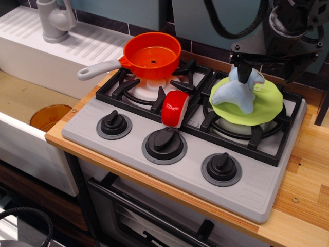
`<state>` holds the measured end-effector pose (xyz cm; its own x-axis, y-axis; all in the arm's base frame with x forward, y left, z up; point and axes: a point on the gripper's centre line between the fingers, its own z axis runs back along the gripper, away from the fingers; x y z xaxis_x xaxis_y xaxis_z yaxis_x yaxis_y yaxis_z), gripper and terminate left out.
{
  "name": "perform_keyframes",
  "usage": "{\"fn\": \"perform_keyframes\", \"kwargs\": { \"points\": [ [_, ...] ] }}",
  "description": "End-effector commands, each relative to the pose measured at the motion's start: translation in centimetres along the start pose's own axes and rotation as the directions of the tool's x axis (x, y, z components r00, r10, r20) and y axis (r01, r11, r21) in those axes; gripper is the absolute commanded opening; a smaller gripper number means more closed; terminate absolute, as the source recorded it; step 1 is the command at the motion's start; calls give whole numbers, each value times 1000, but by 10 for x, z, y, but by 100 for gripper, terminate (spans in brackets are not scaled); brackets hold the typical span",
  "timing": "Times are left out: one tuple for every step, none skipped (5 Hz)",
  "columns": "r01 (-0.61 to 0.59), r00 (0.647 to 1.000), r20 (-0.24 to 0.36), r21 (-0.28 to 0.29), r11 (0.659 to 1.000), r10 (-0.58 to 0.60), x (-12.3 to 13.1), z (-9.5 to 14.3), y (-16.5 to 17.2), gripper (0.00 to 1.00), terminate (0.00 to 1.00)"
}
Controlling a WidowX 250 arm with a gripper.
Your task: End effector transition from object to object
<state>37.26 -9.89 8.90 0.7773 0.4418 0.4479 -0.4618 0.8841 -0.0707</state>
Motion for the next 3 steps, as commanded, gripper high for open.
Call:
{"fn": "perform_keyframes", "kwargs": {
  "points": [
    [0,1000,0,0,1000,0,0,0,0,100,0],
    [6,1000,-3,16,1000,-6,6,15,-3,100,0],
    [18,1000,-12,42,999,-17,13,32,-5,100,0]
  ]
}}
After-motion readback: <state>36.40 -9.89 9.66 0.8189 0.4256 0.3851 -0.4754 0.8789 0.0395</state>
